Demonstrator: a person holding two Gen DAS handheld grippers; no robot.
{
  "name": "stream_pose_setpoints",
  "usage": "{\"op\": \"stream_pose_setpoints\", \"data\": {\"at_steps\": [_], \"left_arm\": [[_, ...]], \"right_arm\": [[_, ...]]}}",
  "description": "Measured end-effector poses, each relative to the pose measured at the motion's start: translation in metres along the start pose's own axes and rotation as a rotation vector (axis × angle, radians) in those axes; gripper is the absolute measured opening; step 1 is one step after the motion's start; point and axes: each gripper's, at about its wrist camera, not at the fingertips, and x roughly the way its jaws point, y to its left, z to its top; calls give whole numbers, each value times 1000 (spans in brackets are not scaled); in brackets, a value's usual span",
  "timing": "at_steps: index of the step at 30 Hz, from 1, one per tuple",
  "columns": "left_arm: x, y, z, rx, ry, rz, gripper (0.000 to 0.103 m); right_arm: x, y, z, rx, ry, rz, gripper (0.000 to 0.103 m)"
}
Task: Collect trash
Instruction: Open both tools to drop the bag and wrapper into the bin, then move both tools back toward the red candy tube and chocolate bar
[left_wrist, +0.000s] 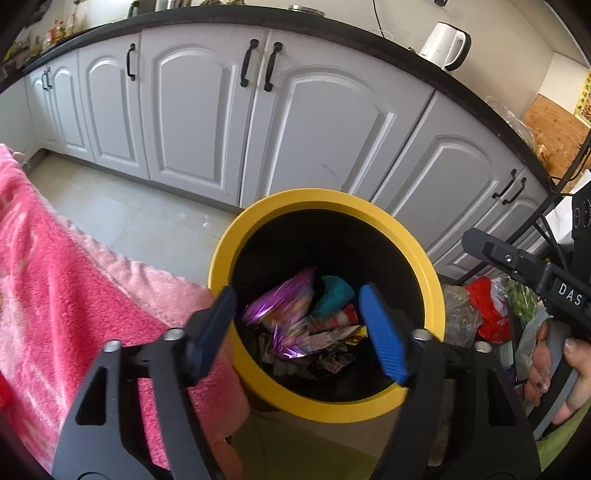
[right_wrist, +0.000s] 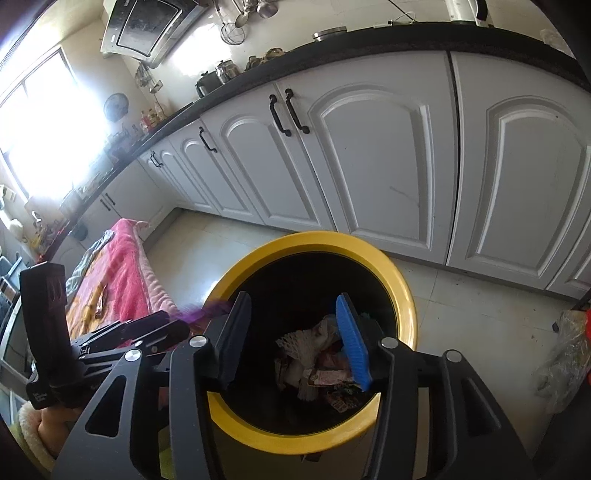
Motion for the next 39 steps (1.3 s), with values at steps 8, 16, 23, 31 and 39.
{"op": "stream_pose_setpoints", "data": {"at_steps": [8,16,23,31,39], "left_arm": [[-22,7,0,-12,-34,20,92],[-46,13,2,-39,-77,37,92],[-65,13,2,-47,-103,43,92],[-92,19,-3,-55,-141,57,92],[-125,28,-15,-64,-188,82,92]], "right_arm": [[-10,6,3,-13,-33,-6,61],[-23,17,4,-49,-66,-20,75],[-32,28,4,-87,-77,-39,81],[-48,44,2,-138,-101,-40,81],[-59,74,0,-215,-118,-4,81]]}}
